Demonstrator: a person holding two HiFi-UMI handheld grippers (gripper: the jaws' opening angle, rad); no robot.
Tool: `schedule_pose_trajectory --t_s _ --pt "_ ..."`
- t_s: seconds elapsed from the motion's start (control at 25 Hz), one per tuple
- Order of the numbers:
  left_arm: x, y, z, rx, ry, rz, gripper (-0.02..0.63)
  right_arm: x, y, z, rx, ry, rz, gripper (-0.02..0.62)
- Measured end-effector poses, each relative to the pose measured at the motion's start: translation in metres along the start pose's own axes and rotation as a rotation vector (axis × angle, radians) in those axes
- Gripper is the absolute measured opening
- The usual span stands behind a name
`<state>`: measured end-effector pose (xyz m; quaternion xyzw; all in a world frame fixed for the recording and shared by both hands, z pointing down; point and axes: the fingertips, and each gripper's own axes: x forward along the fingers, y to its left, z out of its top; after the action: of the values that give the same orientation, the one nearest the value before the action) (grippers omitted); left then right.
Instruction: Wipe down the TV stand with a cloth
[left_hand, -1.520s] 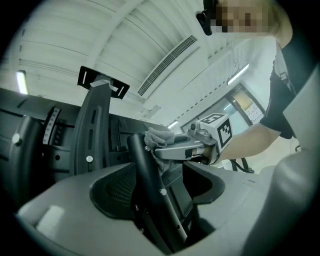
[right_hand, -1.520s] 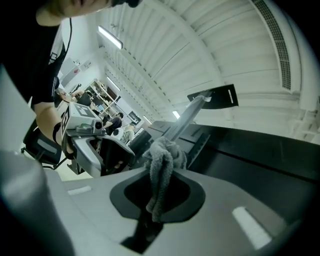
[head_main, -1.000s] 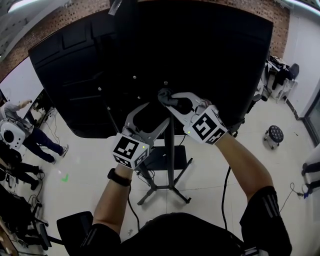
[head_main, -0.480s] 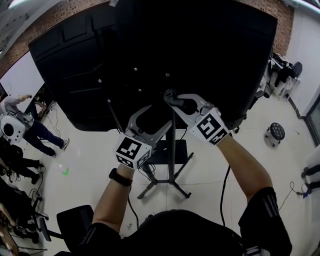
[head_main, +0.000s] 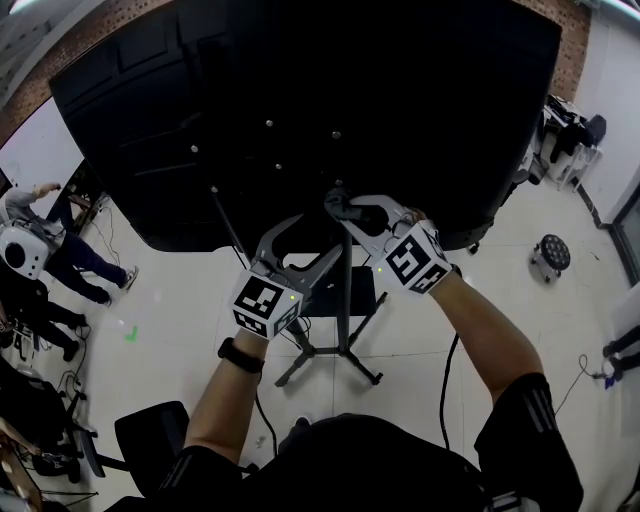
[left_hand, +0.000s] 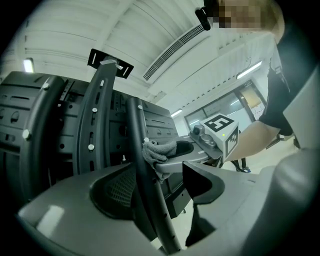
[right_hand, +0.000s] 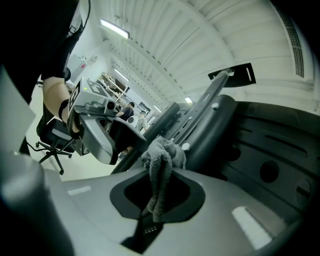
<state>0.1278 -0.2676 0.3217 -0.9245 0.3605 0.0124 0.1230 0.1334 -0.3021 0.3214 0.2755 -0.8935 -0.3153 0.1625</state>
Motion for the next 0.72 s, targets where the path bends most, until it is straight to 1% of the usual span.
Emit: schedule_pose_trajectory --t_s 0.28,0.44,0.72 --pt "-0.011 0.0 -0.025 -0.014 0.031 0.004 0.316 0.007 0.024 -0.025 -0.001 0.057 0.019 0.028" --pt "-0.016 -0.004 -0.044 -0.048 0.061 -0.007 0.316 0.011 0.039 -0.034 0.009 0.054 0.04 0.028" --pt "-0.021 -0.009 -0.08 -0.096 0.098 -0.031 0.316 0.018 0.067 -0.067 -0.007 0.126 0.06 0.028"
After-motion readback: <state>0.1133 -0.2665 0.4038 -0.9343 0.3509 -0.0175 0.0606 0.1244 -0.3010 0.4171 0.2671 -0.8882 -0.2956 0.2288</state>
